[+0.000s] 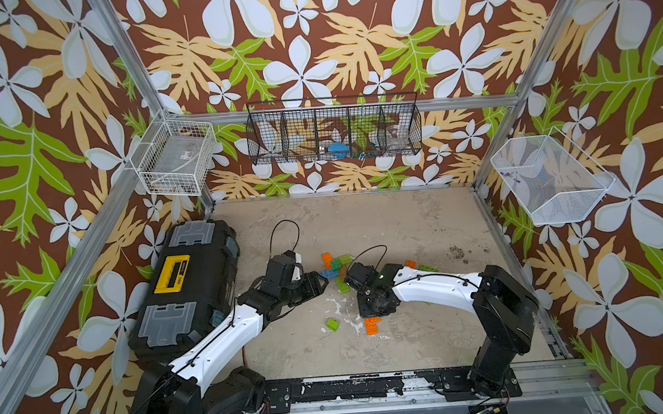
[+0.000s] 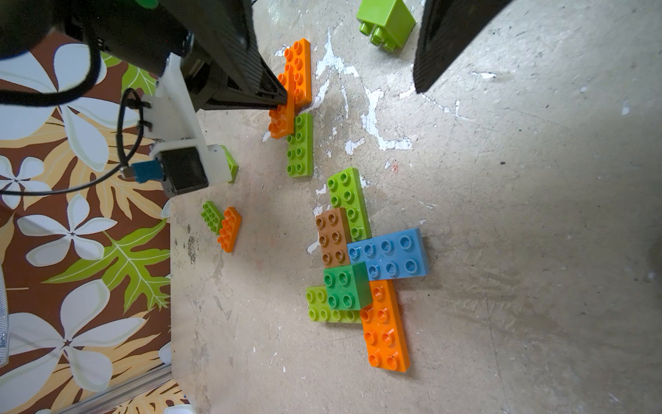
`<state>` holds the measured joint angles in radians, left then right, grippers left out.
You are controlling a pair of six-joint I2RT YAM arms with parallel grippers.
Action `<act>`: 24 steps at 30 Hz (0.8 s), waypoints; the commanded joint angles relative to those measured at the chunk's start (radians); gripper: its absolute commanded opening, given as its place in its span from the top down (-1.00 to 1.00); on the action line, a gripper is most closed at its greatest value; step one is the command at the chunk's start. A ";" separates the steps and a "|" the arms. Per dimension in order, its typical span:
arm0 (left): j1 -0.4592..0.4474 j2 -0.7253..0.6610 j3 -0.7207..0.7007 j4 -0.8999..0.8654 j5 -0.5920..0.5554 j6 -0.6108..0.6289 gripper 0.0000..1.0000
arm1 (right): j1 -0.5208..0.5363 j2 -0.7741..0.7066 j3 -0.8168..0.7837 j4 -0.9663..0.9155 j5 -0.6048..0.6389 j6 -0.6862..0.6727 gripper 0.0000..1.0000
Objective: Assemble a small pinwheel with lego
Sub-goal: Assemble the lego brick with the lego brick.
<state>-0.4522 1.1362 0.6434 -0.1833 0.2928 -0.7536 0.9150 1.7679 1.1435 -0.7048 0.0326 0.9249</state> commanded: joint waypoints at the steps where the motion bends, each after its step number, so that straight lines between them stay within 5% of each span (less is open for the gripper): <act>1: 0.003 0.000 0.006 -0.001 0.003 0.016 -0.40 | -0.002 0.021 0.005 -0.021 0.023 -0.017 0.77; 18: -0.002 -0.019 -0.055 0.030 0.036 0.001 -0.34 | -0.030 -0.017 -0.033 -0.124 0.067 -0.203 0.82; 24: -0.090 -0.002 -0.064 0.050 0.005 -0.020 -0.34 | -0.070 -0.070 -0.094 -0.089 0.018 -0.264 0.83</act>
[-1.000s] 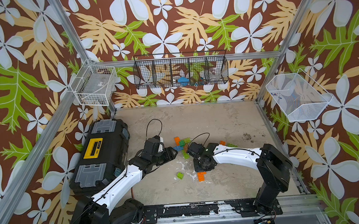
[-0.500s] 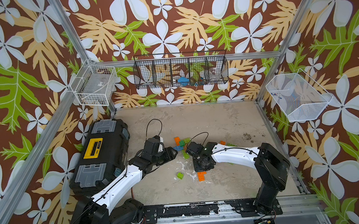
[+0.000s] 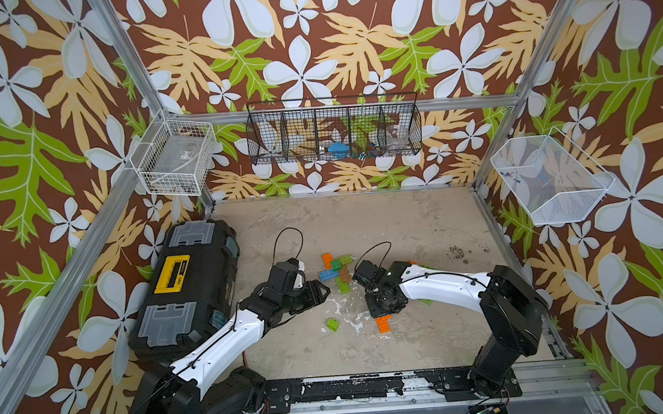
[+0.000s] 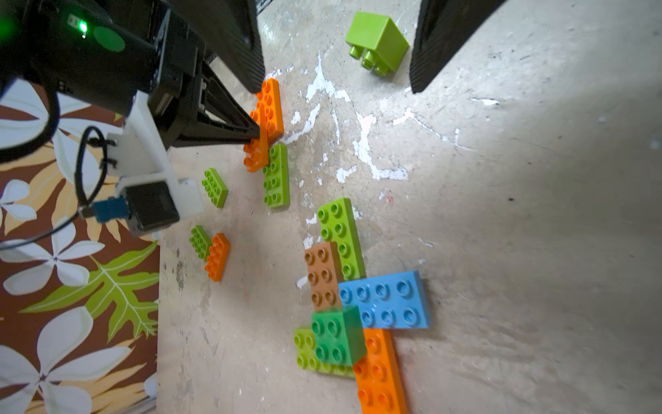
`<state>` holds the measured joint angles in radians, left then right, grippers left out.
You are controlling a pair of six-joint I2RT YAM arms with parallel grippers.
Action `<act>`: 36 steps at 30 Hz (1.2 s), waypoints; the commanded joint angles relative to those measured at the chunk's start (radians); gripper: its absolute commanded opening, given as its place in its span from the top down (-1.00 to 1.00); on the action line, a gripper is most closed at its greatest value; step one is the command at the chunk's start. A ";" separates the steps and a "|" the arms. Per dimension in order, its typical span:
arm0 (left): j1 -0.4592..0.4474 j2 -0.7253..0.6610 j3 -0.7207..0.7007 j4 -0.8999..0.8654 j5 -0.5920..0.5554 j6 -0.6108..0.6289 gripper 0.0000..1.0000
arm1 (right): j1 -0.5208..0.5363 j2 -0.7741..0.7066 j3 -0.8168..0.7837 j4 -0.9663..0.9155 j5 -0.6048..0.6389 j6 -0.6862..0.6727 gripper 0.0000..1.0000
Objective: Assemble a small pinwheel with lego
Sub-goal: Assemble the lego brick with the lego brick.
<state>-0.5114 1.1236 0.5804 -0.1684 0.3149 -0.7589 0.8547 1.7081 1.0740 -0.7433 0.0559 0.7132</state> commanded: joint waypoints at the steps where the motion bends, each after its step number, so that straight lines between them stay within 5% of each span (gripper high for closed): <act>1: -0.049 0.018 -0.003 0.044 -0.020 -0.020 -0.34 | -0.012 -0.021 -0.031 -0.041 -0.017 -0.061 0.84; 17: -0.197 0.198 0.056 0.146 -0.017 -0.036 -0.14 | -0.025 -0.142 -0.083 0.024 -0.016 -0.148 0.87; 36: -0.205 0.201 0.058 0.151 -0.017 -0.040 -0.14 | -0.059 -0.078 -0.061 0.055 -0.038 -0.123 0.87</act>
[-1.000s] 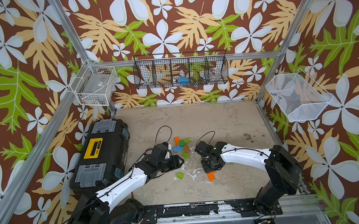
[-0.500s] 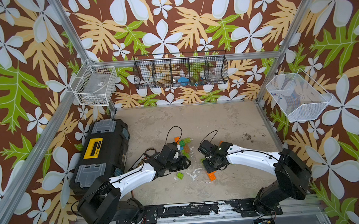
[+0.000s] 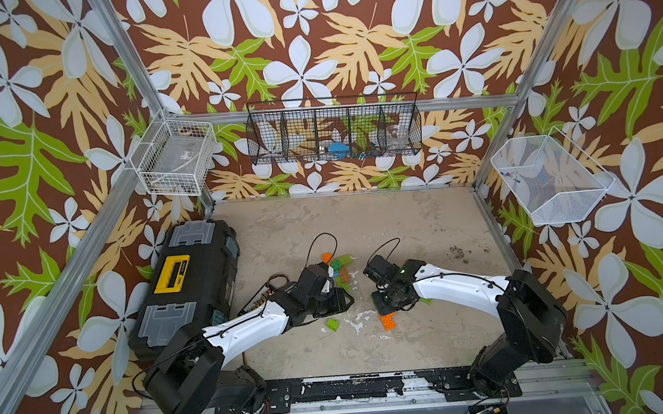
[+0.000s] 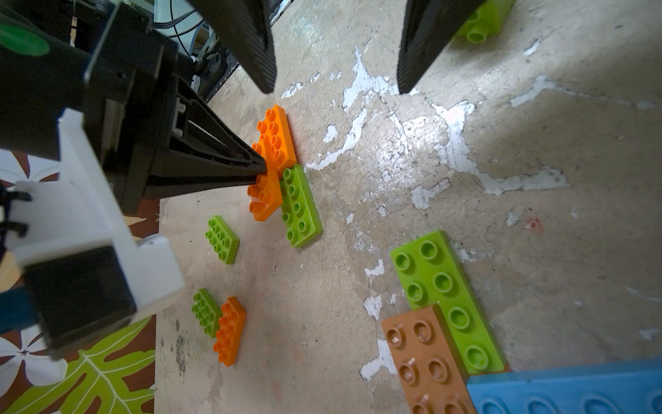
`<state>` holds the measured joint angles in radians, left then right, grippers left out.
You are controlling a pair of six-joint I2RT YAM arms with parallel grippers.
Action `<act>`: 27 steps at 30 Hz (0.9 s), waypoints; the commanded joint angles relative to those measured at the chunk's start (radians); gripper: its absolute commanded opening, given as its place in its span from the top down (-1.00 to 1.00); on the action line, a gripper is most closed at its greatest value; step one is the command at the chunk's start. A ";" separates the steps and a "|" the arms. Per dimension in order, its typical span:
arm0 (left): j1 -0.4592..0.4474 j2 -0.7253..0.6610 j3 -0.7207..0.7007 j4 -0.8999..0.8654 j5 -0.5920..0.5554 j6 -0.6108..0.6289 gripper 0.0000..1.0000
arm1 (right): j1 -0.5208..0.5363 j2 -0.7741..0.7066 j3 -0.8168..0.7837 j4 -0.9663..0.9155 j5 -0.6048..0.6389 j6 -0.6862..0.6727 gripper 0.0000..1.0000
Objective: Assemble a small pinwheel with lego
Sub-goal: Assemble the lego brick with the lego brick.
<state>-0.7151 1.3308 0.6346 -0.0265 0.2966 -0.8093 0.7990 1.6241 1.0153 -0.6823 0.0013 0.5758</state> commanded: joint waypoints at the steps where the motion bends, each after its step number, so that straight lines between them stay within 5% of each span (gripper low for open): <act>1: -0.001 -0.005 0.002 0.010 0.002 0.010 -0.14 | -0.006 0.006 -0.004 -0.008 0.018 0.015 0.87; 27: -0.001 0.001 0.013 0.006 0.001 0.011 -0.15 | -0.006 -0.004 -0.007 -0.030 0.008 -0.008 0.88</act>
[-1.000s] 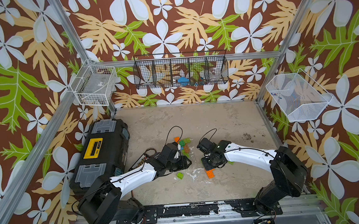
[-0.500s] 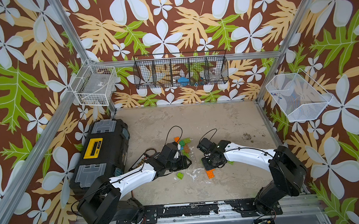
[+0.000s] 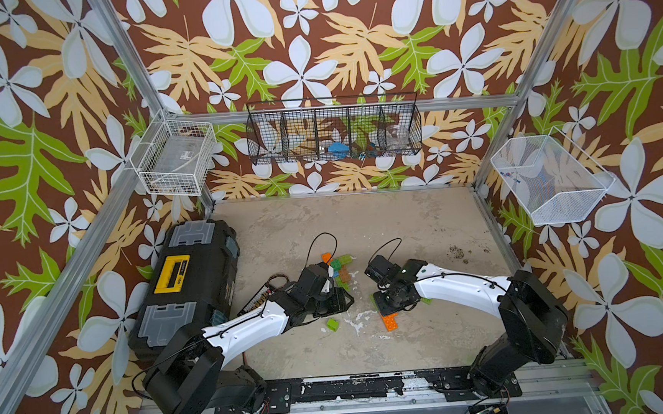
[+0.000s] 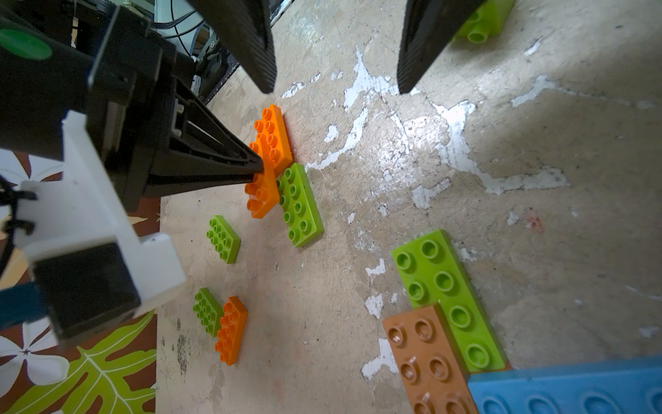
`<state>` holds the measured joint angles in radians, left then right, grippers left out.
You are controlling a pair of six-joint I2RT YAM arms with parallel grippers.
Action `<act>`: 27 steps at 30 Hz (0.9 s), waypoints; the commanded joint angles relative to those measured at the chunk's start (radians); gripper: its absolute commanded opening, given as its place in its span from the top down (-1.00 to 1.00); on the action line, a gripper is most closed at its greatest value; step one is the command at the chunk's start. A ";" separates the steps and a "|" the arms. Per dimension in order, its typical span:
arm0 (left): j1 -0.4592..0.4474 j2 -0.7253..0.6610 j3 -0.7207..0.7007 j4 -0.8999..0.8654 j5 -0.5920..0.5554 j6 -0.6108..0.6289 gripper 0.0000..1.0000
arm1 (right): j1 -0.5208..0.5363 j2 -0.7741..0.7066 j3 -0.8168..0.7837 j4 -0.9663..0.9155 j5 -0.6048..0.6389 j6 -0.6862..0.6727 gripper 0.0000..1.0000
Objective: Assemble a small pinwheel with lego
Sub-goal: Assemble the lego brick with the lego brick.
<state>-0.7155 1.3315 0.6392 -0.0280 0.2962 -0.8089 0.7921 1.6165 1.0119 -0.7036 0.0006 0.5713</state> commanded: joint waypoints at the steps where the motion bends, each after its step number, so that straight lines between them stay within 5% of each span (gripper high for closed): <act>1: -0.001 0.000 0.009 0.007 0.000 0.011 -0.15 | 0.000 0.005 -0.005 -0.005 0.006 -0.004 0.88; 27: -0.001 0.004 0.013 0.000 0.000 0.016 -0.15 | -0.006 0.071 -0.008 0.043 0.015 -0.020 0.88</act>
<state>-0.7155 1.3346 0.6445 -0.0296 0.2962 -0.8059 0.7898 1.6676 1.0153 -0.6769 0.0013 0.5648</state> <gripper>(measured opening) 0.574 0.099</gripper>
